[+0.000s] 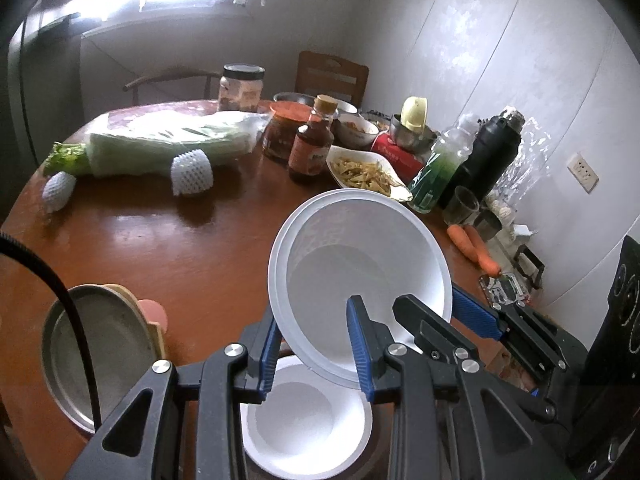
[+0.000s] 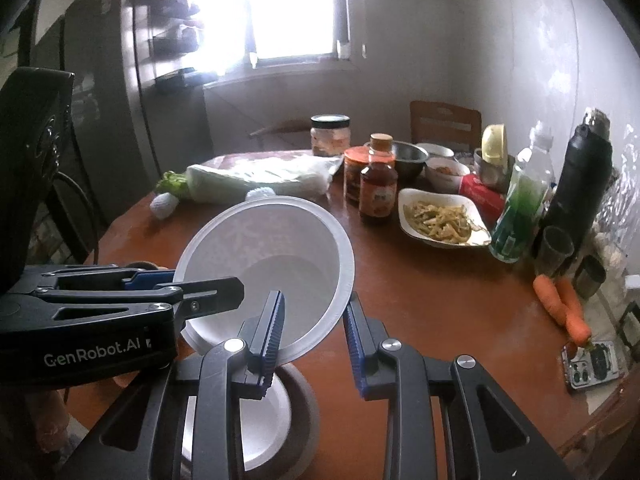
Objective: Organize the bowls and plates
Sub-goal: 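Carry the held paper bowl over the steel bowl with the left tool, then lower the paper bowl into the first paper bowl with the left tool, then open the left tool, withdraw, and move it to the steel bowl rim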
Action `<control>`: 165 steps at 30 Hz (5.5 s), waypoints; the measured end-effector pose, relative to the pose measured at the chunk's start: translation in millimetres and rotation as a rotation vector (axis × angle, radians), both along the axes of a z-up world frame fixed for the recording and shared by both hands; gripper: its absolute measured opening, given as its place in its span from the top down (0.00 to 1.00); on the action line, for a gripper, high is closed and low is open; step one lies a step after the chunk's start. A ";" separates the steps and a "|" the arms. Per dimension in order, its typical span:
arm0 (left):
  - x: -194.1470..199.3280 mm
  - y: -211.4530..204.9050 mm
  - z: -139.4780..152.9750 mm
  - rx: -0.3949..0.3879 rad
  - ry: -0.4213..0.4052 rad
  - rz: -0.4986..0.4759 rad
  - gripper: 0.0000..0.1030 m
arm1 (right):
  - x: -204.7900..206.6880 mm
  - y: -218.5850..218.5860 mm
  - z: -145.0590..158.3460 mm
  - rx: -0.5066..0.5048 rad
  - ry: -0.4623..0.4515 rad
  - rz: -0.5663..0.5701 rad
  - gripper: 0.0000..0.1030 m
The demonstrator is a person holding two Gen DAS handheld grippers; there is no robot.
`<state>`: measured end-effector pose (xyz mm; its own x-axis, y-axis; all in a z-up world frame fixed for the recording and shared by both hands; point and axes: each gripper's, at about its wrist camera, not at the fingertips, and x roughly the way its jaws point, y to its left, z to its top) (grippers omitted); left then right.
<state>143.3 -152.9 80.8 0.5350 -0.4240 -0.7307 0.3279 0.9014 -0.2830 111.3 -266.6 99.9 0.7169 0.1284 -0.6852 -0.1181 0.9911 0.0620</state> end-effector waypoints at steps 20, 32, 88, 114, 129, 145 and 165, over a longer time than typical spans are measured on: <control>-52.0 34.5 1.5 -0.023 -0.043 0.023 0.69 | -49.4 37.0 13.8 -0.032 -0.048 0.048 0.70; -60.3 29.3 -26.2 0.013 0.003 0.011 0.69 | -62.8 37.9 -12.2 -0.041 0.008 0.048 0.70; -67.1 18.2 -67.2 0.177 0.019 0.045 0.68 | -61.2 34.5 -69.2 -0.028 0.131 0.070 0.68; -73.3 30.5 -56.2 0.141 -0.013 0.049 0.66 | -64.5 36.1 -57.8 -0.024 0.112 0.049 0.58; -81.8 44.1 -43.3 0.133 -0.045 0.085 0.60 | -68.5 36.7 -41.7 -0.041 0.075 0.043 0.53; -71.1 56.7 -57.2 0.036 0.053 0.104 0.49 | -70.2 11.5 -26.6 -0.017 0.048 -0.009 0.40; -42.2 44.9 -100.0 0.016 0.163 0.109 0.42 | -36.6 -5.9 -88.0 0.127 0.224 -0.023 0.37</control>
<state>101.1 -108.0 -19.1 0.4508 -0.3577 -0.8178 0.1792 0.9338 -0.3096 74.6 -272.4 12.0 0.5525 0.2089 -0.8069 -0.0652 0.9759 0.2081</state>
